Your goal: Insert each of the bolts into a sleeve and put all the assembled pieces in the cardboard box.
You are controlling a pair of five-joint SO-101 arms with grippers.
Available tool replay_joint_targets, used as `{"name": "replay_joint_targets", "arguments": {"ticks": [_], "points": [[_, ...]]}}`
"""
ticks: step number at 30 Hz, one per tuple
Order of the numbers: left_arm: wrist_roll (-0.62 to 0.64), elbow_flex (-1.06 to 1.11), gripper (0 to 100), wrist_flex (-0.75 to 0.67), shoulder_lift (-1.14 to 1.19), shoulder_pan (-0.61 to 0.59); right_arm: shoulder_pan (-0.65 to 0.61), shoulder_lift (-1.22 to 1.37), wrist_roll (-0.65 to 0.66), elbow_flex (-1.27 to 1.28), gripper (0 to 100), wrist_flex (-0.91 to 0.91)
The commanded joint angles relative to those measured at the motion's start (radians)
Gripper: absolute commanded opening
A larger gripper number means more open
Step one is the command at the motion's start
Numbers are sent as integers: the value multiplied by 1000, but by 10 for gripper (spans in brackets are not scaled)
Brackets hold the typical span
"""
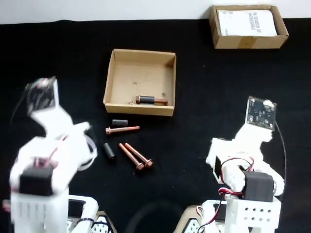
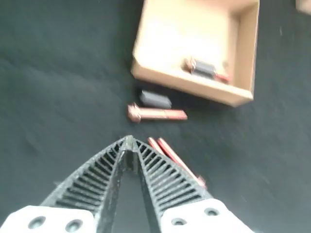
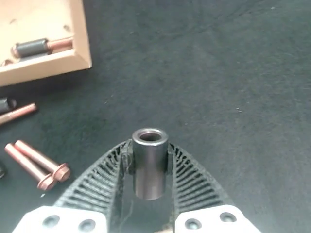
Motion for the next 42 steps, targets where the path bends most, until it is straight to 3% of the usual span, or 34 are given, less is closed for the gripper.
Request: {"name": "replay_joint_targets", "arguments": {"ticks": [1,5,11,17,20,32,42], "points": [[163,-248,10,109,318,122,42,-16,-3,1,7,-21],[321,-354,10,137,562,183,47,-16,-3,2,7,-25],[387,-509,11,140,892,180,47,-16,-3,2,7,-25],[450,-662,128,180,1173,185,47,-16,-3,2,7,-25],[463,-730,130,195,1268,183,47,-18,-3,2,7,-25],[463,-702,118,181,1345,119,47,-19,-3,87,7,-114],[460,-547,118,5,1345,70,45,-19,-3,90,7,-117]]}}
